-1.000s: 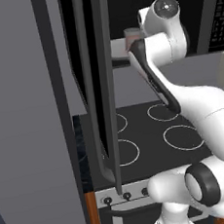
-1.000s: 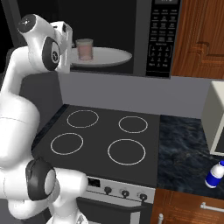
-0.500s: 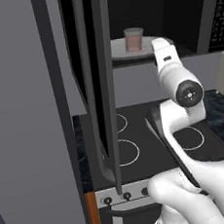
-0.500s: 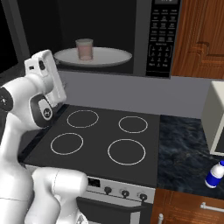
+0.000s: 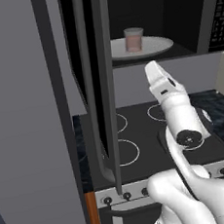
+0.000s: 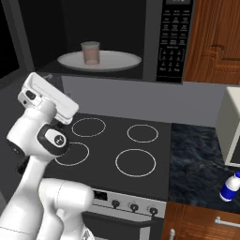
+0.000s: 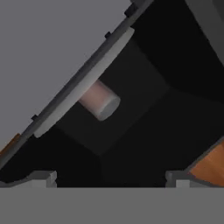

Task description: Place the microwavable item in the microwave. Then, close the microwave door and press the start button.

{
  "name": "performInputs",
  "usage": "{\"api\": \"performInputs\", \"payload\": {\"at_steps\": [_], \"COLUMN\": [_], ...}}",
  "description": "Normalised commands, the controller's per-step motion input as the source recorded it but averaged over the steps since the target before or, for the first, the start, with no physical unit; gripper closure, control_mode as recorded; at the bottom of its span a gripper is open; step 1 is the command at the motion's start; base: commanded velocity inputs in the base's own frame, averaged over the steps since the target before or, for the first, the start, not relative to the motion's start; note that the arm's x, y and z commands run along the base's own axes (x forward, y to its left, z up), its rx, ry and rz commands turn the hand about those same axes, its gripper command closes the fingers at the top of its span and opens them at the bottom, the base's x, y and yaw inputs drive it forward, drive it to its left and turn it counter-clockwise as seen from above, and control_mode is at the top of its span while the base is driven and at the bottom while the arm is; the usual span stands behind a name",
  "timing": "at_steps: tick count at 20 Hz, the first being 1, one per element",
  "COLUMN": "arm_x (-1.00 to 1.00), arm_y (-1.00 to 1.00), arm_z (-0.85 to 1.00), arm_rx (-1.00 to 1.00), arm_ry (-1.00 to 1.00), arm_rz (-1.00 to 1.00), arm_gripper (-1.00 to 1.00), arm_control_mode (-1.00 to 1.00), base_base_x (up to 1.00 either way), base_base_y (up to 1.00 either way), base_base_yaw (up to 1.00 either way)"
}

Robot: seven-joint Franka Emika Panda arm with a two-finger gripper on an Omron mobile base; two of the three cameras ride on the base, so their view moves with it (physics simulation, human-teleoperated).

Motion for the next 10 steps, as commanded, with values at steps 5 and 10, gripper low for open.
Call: {"api": "performInputs", "payload": {"at_steps": [5,10], "arm_x": [-0.27,-0.38], "arm_y": [0.04,0.31], "arm_z": [0.0,0.01], "arm_rx": [-0.46,-0.21], "arm_ry": [-0.19,-0.13], "arm_rz": [-0.2,-0.31], "arm_gripper": [-1.0,-1.0], "arm_control_mode": [-1.0,-1.0], "base_base_x": [0.0,0.0], "base_base_y": [0.0,0.0], "base_base_yaw": [0.0,0.0]}}
